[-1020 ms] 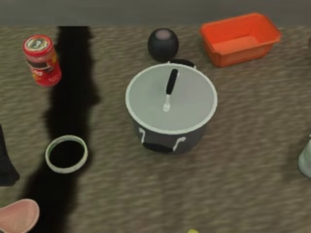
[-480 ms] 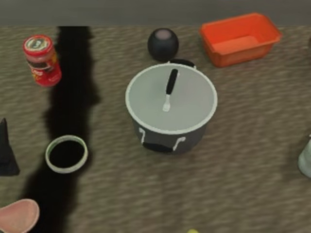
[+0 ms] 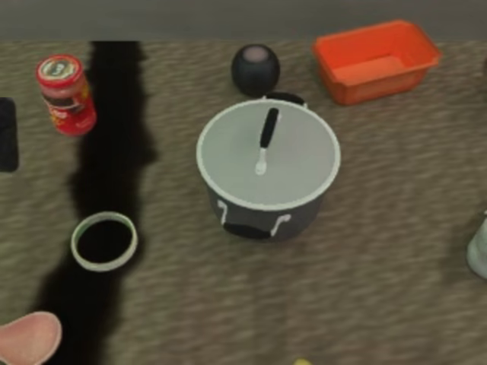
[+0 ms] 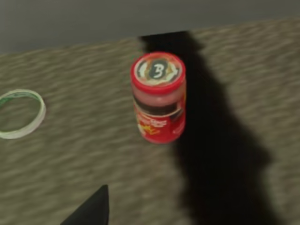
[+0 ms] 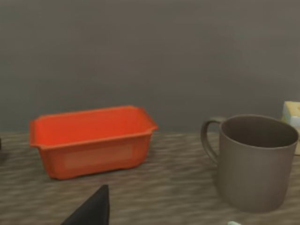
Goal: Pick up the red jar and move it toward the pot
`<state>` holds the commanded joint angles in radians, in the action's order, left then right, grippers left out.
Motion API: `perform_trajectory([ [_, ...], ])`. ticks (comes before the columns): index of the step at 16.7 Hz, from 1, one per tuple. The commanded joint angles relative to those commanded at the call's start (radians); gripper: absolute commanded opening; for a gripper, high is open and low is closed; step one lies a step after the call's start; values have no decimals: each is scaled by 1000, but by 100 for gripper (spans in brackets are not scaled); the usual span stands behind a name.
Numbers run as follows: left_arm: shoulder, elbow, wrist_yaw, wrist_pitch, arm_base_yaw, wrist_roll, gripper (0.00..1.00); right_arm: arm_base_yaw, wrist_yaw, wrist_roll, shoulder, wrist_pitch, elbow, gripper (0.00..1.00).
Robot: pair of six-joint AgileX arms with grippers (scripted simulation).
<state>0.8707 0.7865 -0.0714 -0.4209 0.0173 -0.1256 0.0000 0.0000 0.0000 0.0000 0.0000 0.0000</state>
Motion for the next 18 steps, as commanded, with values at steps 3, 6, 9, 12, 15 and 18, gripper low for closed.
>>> perform_trajectory([
  [3, 283, 282, -12, -134, -3, -42, 100, 0, 0, 0, 0, 0, 0, 100],
  [6, 573, 571, -22, -268, -8, -84, 100, 0, 0, 0, 0, 0, 0, 100],
  [9, 857, 851, -28, -397, -15, -125, 100, 0, 0, 0, 0, 0, 0, 100],
  [12, 1122, 1105, -31, -514, -22, -162, 100, 0, 0, 0, 0, 0, 0, 100],
  [15, 1351, 1321, -32, -613, -28, -194, 100, 0, 0, 0, 0, 0, 0, 100],
  [18, 1528, 1484, -33, -689, -33, -218, 100, 0, 0, 0, 0, 0, 0, 100],
])
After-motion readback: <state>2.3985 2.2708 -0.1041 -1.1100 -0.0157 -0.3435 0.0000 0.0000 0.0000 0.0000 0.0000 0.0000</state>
